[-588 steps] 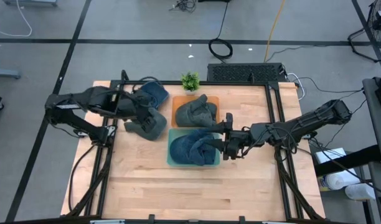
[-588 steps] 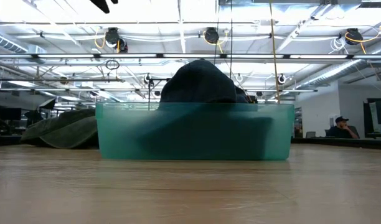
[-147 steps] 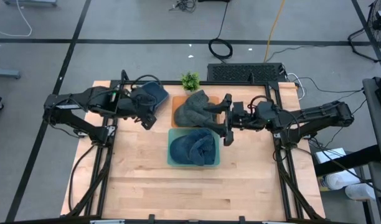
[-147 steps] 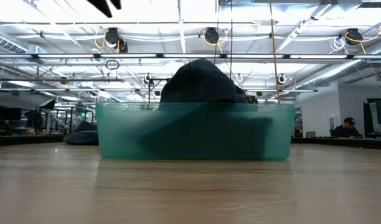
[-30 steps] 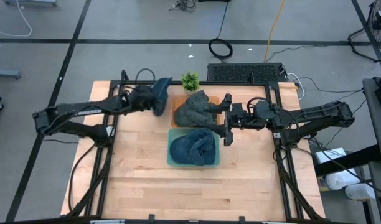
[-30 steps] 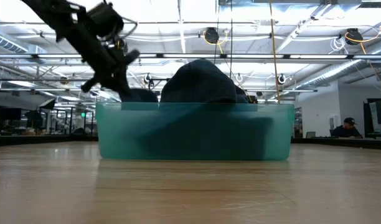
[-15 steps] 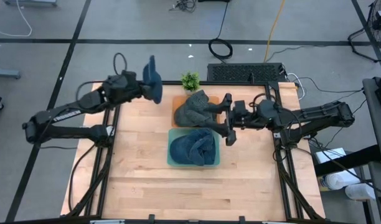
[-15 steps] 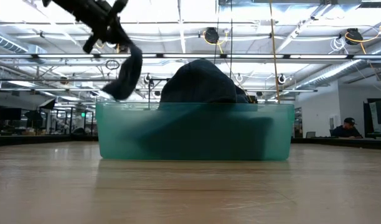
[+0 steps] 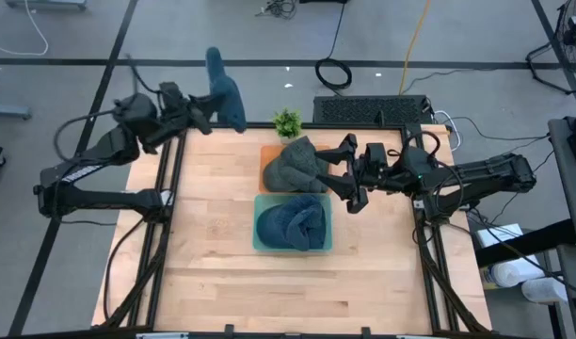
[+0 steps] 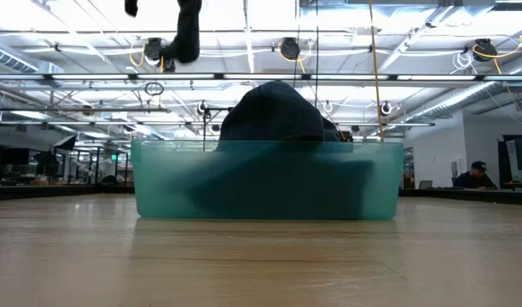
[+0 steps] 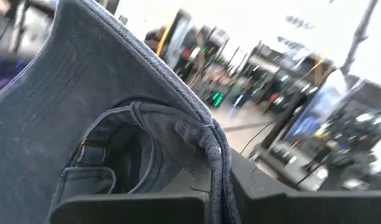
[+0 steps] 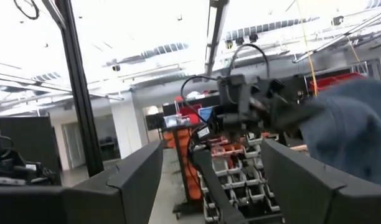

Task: Pick & Place hat
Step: Put the blue cap into the light blue bin

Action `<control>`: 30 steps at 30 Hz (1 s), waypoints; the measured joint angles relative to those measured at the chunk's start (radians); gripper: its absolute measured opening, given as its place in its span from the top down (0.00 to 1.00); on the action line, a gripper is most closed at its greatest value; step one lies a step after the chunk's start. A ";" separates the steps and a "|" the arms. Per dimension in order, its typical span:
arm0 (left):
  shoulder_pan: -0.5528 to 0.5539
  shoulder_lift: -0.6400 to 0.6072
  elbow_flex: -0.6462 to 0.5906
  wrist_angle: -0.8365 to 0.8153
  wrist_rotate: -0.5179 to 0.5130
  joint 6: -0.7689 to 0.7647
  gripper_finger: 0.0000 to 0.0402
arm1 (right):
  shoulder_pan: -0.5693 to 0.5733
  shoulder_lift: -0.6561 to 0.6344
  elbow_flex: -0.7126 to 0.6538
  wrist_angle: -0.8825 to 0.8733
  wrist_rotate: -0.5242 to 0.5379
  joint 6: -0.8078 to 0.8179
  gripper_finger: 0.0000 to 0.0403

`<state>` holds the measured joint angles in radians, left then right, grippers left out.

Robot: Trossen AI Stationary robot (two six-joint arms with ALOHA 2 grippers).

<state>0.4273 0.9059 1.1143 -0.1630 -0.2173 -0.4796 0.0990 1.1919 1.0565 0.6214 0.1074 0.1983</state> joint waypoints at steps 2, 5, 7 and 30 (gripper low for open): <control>-0.009 0.000 0.033 0.029 0.008 0.023 0.98 | 0.000 0.000 0.000 0.011 0.000 0.001 0.35; -0.027 0.000 0.076 0.071 0.017 0.049 0.98 | 0.000 0.000 0.000 0.025 0.000 0.050 0.35; -0.042 0.000 0.098 0.118 0.032 0.068 0.98 | 0.000 0.000 0.000 0.033 0.000 0.125 0.35; -0.186 0.026 0.125 0.664 0.357 0.499 0.98 | -0.099 0.111 0.000 0.093 0.008 1.054 0.35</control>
<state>0.2415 0.9318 1.2392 0.5009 0.1395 0.0193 0.0003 1.3025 1.0561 0.7145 0.1158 1.2519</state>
